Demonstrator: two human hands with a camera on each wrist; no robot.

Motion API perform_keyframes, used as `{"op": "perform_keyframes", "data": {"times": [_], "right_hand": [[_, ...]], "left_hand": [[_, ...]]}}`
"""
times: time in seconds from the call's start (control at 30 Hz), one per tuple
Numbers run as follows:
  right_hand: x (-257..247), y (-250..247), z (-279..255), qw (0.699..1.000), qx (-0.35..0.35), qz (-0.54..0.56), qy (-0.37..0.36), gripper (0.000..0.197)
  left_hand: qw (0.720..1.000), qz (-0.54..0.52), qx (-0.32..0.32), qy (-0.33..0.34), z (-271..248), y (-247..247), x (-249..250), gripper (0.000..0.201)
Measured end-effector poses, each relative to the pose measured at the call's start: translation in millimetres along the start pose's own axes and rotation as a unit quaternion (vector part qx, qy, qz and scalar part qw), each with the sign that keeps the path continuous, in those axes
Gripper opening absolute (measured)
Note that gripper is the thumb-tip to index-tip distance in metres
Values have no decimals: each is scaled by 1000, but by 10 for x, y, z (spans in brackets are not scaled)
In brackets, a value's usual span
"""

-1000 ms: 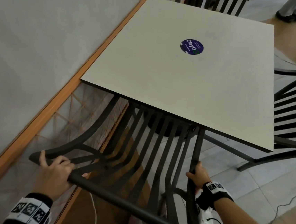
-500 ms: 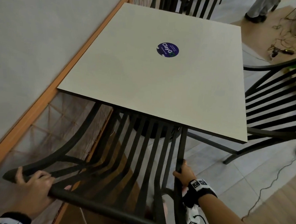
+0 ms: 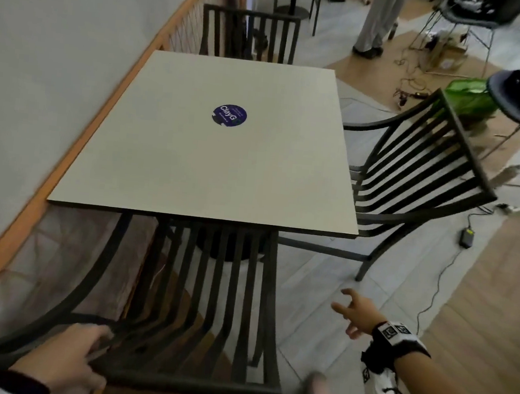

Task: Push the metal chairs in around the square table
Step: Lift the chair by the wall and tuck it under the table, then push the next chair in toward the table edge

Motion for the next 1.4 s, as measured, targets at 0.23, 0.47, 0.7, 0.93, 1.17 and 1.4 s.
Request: {"op": "perform_keyframes", "data": {"times": [0.23,0.47,0.7,0.93,1.17,1.4], "right_hand": [[468,-1430,-33,995,81,-12,-55,47],[759,-3255,13,973,134,-112,-151,41],[785,-4805,351,952,185,-167,-180,32],[448,-5879,1249,932,218,-194,-215,29],[-417,-6574,2172,877,170,-348,-283,23],[-1560,-6935,3069,782,128,-491,-361,19]], "left_hand": [[986,5,73,147,118,-398,1776,50],[947,-62,121,291,395,-397,4160,32],[943,-136,83,291,1187,-156,5480,26],[954,-216,109,177,2343,-84,6100,23],[924,-353,147,-9,3306,43,6443,38],[861,-456,178,-139,3558,117,6578,56]]}}
Point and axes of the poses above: each hand's wrist, its own z-axis towards the middle knuckle, its own y-axis out of the palm, x = y × z, the point moved 1 cm from there along z, towards the middle knuckle, and after that the axes turned 6 degrees about -z, right-handed, at the moved point
